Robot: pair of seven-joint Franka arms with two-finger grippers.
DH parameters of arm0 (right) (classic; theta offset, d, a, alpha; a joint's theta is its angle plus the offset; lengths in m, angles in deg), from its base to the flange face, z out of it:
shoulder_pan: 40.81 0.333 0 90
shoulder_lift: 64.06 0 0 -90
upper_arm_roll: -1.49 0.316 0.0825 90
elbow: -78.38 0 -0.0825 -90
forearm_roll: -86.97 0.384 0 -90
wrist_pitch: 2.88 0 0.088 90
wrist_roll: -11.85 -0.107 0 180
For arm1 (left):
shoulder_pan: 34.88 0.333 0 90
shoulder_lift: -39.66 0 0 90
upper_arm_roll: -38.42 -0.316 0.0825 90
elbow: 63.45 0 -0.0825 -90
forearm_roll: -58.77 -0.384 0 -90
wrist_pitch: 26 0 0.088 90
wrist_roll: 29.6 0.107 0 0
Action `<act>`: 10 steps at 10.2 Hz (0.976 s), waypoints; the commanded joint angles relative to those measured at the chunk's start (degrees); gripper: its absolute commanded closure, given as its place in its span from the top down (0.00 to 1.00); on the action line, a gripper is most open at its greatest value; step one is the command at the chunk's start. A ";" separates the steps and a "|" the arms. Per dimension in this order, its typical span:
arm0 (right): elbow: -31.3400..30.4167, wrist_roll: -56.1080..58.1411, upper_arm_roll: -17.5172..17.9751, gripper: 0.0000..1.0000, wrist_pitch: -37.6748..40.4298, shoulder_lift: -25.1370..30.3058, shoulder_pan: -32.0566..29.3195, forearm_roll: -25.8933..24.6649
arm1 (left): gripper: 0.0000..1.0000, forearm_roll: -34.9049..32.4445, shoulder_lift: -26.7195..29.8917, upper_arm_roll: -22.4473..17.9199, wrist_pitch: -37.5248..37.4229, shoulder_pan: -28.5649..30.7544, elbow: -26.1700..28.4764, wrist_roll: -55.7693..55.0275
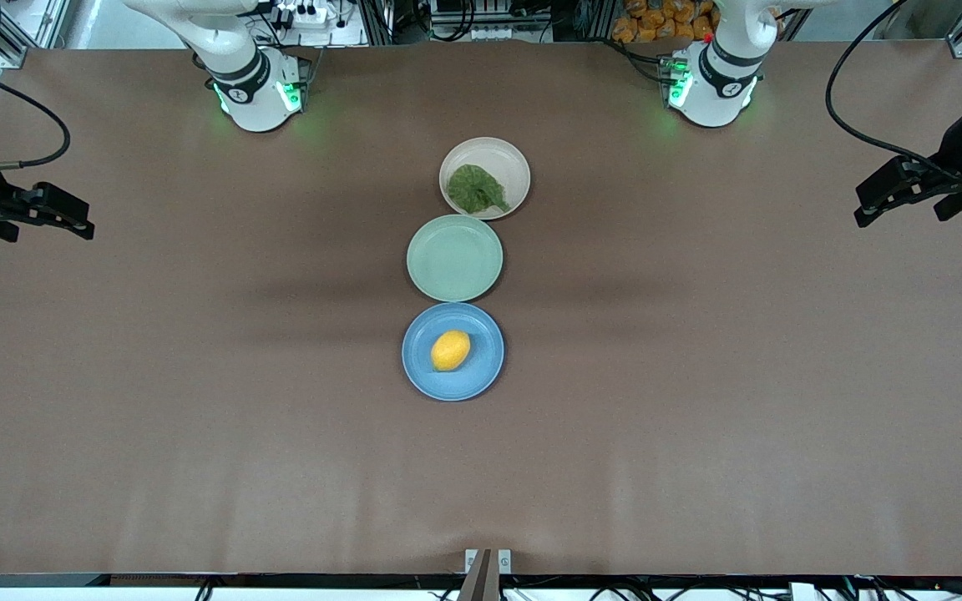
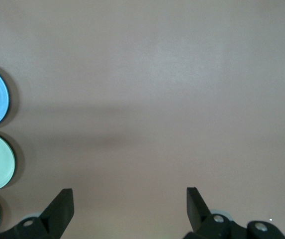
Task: Pick lemon and lettuce from blue and beige plates
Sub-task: 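Move the left gripper over the lettuce on the beige plate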
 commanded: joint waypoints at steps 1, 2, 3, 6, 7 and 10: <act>-0.49 0.37 0.46 1.00 0.15 0.71 -0.84 0.67 | 1.00 -1.40 -0.15 0.24 0.22 -0.16 -0.67 2.21; -0.49 0.37 0.46 1.00 0.15 0.71 -0.84 0.67 | 1.00 -1.49 -0.76 0.33 0.22 -0.34 -0.67 3.87; -0.49 0.37 0.46 1.00 0.24 0.71 -0.84 0.67 | 1.00 -0.79 -1.46 0.50 0.22 -0.77 -0.41 5.11; -0.49 0.37 0.46 1.00 0.15 0.71 -0.93 0.67 | 1.00 3.68 -4.27 7.24 0.75 -3.50 0.21 2.17; -0.49 0.37 0.46 1.00 0.15 0.71 -0.84 0.67 | 1.00 3.44 -5.85 10.84 1.88 -5.42 0.21 -5.26; 0.12 6.43 0.29 1.00 0.15 -0.26 -1.80 1.19 | 1.00 3.17 -10.85 20.67 3.39 -9.91 0.21 -22.18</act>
